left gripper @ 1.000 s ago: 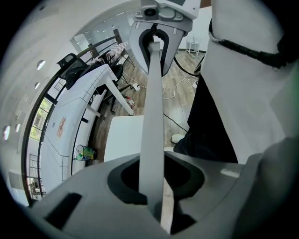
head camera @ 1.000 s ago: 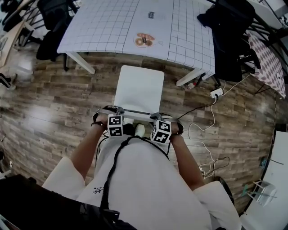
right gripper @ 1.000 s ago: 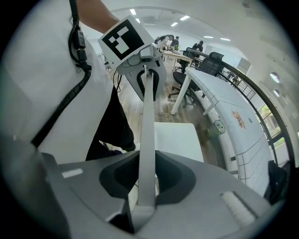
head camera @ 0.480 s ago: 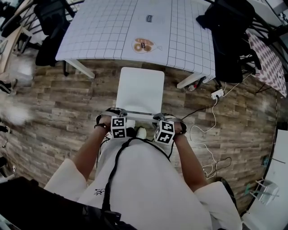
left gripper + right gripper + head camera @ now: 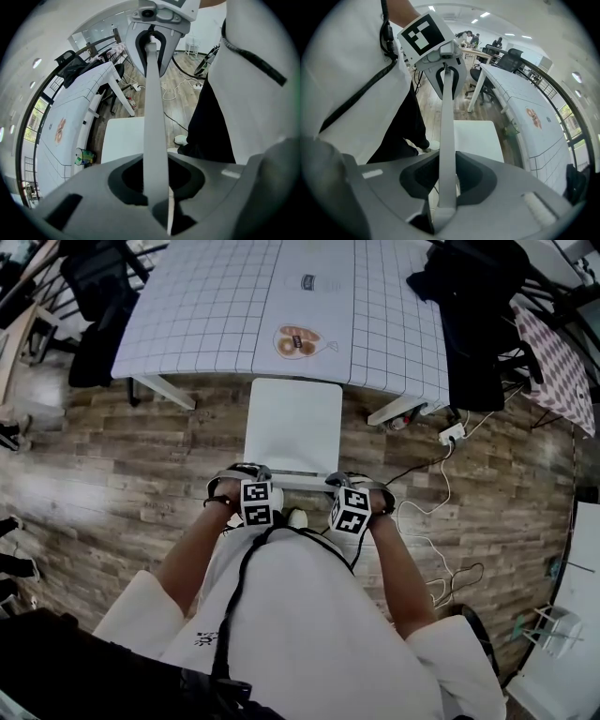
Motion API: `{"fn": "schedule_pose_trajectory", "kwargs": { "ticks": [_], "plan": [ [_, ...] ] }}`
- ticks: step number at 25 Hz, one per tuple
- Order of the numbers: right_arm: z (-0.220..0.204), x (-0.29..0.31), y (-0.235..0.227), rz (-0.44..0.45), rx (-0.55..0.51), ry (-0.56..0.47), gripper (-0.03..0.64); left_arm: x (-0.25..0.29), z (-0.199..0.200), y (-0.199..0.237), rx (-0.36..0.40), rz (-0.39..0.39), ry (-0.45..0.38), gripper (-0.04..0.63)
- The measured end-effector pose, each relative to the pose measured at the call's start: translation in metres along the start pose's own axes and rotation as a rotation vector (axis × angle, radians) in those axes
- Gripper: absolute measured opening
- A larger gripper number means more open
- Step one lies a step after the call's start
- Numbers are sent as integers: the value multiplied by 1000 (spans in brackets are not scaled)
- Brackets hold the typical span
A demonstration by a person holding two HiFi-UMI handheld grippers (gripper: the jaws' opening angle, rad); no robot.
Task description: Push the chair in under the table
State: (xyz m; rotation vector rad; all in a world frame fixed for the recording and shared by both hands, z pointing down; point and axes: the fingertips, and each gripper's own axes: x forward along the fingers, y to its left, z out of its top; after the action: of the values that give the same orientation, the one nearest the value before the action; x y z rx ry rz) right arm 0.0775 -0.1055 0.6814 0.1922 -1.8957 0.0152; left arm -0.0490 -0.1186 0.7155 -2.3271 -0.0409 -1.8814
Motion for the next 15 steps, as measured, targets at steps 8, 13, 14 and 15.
{"fn": "schedule_pose_trajectory", "kwargs": {
  "ticks": [8,13,14,15],
  "plan": [
    [8,6,-19,-4,22,12,90,2,-10,21,26,-14,3,93],
    [13,10,-35,-13,37,23,92,2,-16,38,48,-15,5,97],
    [14,10,-38,-14,40,25,92,2,-17,41,52,-18,9,99],
    [15,10,-40,-15,42,28,94,2,-18,44,57,-23,13,104]
  ]
}}
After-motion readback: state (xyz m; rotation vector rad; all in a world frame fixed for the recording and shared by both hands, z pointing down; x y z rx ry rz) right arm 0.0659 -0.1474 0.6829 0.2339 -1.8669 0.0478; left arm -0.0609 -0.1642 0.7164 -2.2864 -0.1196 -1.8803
